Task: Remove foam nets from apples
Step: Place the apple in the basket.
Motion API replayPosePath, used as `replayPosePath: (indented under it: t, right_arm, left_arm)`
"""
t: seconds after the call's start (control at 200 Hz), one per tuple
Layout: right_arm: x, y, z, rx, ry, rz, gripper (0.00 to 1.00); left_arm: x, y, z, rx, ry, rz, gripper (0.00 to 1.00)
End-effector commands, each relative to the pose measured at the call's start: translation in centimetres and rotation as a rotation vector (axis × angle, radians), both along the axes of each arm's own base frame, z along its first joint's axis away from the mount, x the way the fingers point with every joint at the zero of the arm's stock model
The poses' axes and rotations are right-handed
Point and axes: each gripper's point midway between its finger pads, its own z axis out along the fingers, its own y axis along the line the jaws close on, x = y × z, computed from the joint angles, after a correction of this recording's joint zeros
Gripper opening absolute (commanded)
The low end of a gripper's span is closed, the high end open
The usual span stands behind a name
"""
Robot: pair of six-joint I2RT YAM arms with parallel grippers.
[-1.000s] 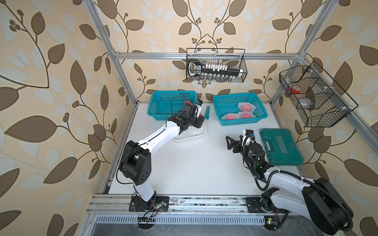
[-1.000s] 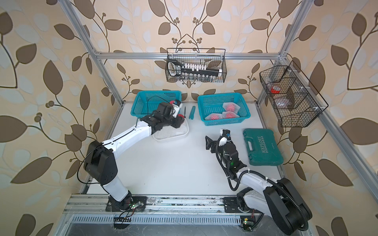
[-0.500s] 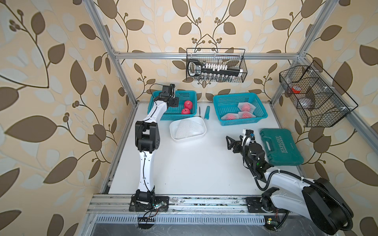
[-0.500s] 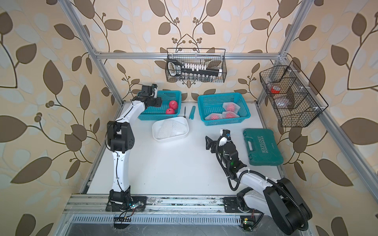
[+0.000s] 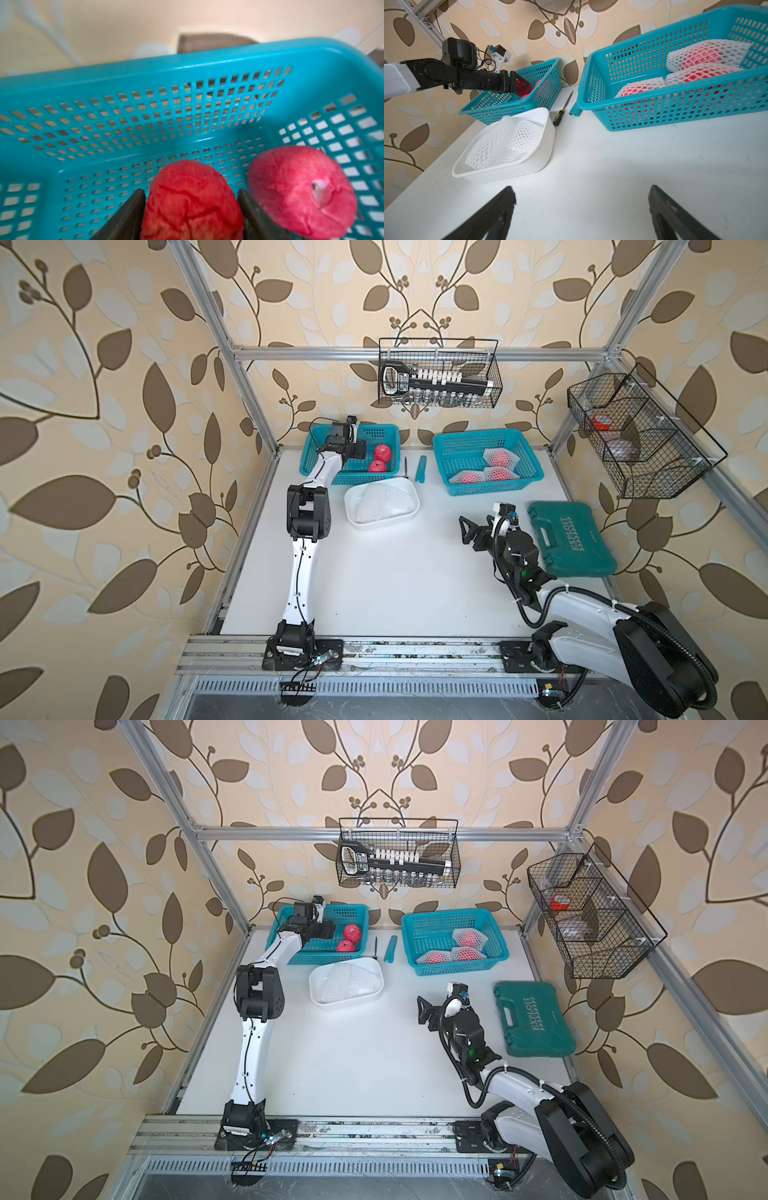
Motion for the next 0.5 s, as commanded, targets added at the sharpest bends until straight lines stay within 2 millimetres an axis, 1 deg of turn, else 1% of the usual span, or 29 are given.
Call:
replayPosePath:
  t: [0.0, 0.075, 0.11, 0.14, 0.145, 0.15, 0.165, 0.21, 0.295, 0.36, 0.37, 0.415, 0.46, 0.47, 0.48, 0.495]
  right_arm:
    - [0.0, -0.1, 0.9, 0.006, -0.038, -0.001, 0.99]
    - [0.0, -0.1, 1.2, -0.014, -0.051, 0.008, 0.99]
    - [0.0, 0.2, 1.5, -0.026, -0.058, 0.021, 1.00]
    - [0.1, 0.3, 1.9, -0.032, -0.067, 0.029, 0.99]
    - [0.1, 0.3, 2.0, -0.033, -0.068, 0.029, 0.99]
    - [0.1, 0.3, 2.0, -0.033, -0.068, 0.028, 0.99]
    - [0.1, 0.3, 2.1, -0.033, -0.069, 0.026, 1.00]
    - [0.4, 0.1, 2.9, -0.032, -0.077, 0.014, 1.00]
    - [0.8, -0.1, 4.9, -0.034, -0.091, 0.004, 1.00]
    - [1.4, -0.5, 7.1, -0.027, -0.116, -0.020, 0.99]
    - [1.5, -0.6, 7.2, -0.027, -0.112, -0.029, 1.00]
    - [2.4, -1.6, 8.2, -0.013, -0.100, -0.090, 1.00]
    - [3.6, -2.4, 8.7, 0.005, -0.053, -0.119, 1.00]
    - [3.9, -2.5, 8.8, 0.009, -0.039, -0.115, 1.00]
    - [4.3, -2.5, 8.9, 0.014, -0.025, -0.106, 0.99]
    - [4.8, -2.7, 8.9, 0.020, -0.005, -0.097, 0.99]
  left_arm:
    - [1.6, -1.0, 4.0, -0.025, -0.144, -0.045, 0.77]
    - [1.7, -0.8, 4.5, -0.021, -0.159, -0.039, 0.94]
    - [1.6, -0.8, 5.0, -0.020, -0.166, -0.036, 0.99]
    - [1.5, -0.8, 5.4, -0.018, -0.174, -0.036, 0.99]
    - [1.4, -0.7, 5.2, -0.017, -0.171, -0.036, 0.99]
    - [1.4, -0.8, 5.6, -0.016, -0.178, -0.036, 0.99]
    - [1.3, -0.7, 5.4, -0.014, -0.173, -0.035, 0.99]
    - [1.0, -0.6, 6.2, -0.010, -0.186, -0.033, 0.99]
    - [0.0, -0.5, 8.7, -0.013, -0.205, -0.032, 0.99]
    - [-1.1, -0.1, 10.9, -0.021, -0.221, -0.008, 0.99]
    - [-1.3, -0.1, 11.3, -0.024, -0.223, -0.002, 0.99]
    - [-2.3, 0.1, 12.9, -0.040, -0.231, 0.013, 0.99]
    - [-3.5, 0.2, 14.4, -0.057, -0.232, 0.014, 0.99]
    - [-3.8, 0.2, 15.2, -0.061, -0.242, 0.015, 0.99]
    - [-4.2, 0.1, 14.6, -0.064, -0.225, 0.016, 0.99]
    - [-4.8, 0.2, 14.8, -0.069, -0.223, 0.020, 0.99]
